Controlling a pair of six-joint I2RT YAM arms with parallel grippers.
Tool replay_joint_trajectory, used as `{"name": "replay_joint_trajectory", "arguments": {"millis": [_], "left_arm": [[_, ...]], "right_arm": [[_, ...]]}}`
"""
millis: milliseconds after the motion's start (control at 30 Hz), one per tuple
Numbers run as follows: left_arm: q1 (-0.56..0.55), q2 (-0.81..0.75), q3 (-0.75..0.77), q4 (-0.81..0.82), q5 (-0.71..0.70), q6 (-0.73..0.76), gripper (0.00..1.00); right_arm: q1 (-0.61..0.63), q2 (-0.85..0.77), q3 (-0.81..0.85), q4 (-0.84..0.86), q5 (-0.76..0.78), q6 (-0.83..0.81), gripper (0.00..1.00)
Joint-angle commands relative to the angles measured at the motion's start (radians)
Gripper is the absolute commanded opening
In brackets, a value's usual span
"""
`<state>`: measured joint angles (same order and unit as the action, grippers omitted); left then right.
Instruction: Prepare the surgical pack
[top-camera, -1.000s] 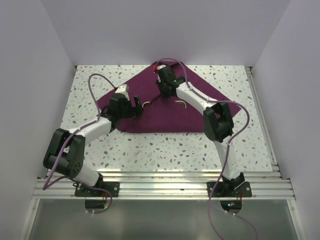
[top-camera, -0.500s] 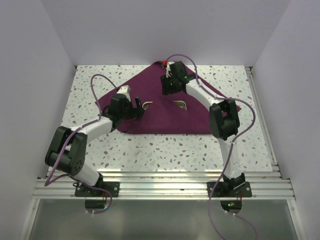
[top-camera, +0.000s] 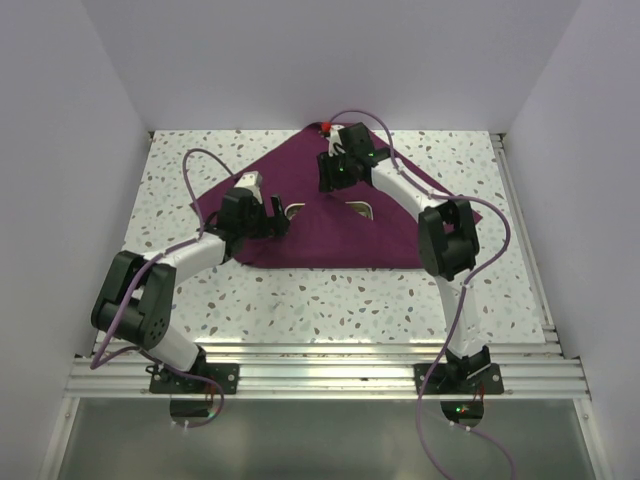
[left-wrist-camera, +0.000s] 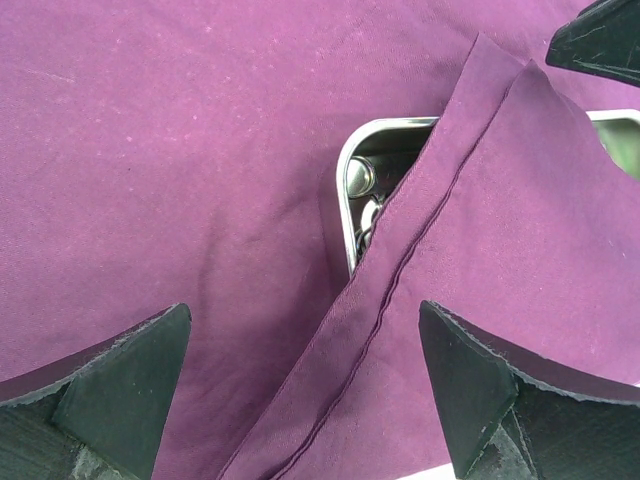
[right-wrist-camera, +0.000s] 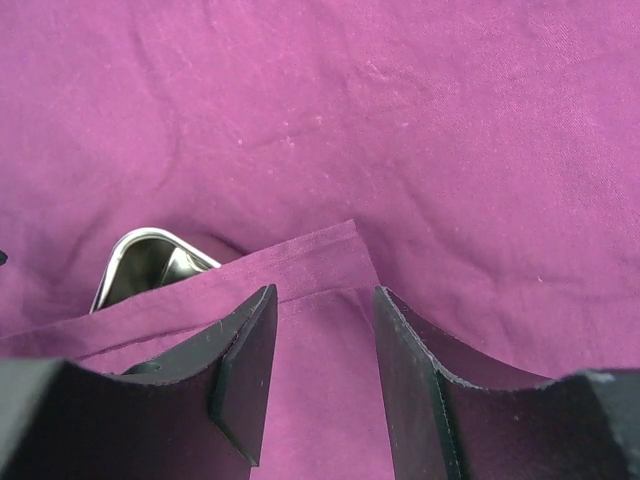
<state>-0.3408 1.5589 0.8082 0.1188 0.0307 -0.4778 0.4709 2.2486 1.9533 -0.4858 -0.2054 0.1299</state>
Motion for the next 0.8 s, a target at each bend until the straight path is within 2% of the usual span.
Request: {"name": "replay_joint_trajectory", "arguments": {"millis": [0,567,633,767], "left_arm": [[0.006,0.0,0.022,0.048,0.012,0.021,1.0],[0.006,0.001,0.023,0.05,0.012,0.021,1.0],[0.006,0.004,0.023,0.05,0.012,0.022,1.0],[0.006,0.003,0.023,0.05,0.011,0.022,1.0]], "right_arm": [[0.0,-0.006,0.004,0.012,-0.023,-0.021,0.47],[0.0,0.052,0.01,0.018,-0.02,-0.032,0.46],[-0.002,0.055,0.009,0.018,-0.02,-0.033,0.43],[-0.002,0.045,-0.005,0.035,-0.019,-0.029,0.21]]}}
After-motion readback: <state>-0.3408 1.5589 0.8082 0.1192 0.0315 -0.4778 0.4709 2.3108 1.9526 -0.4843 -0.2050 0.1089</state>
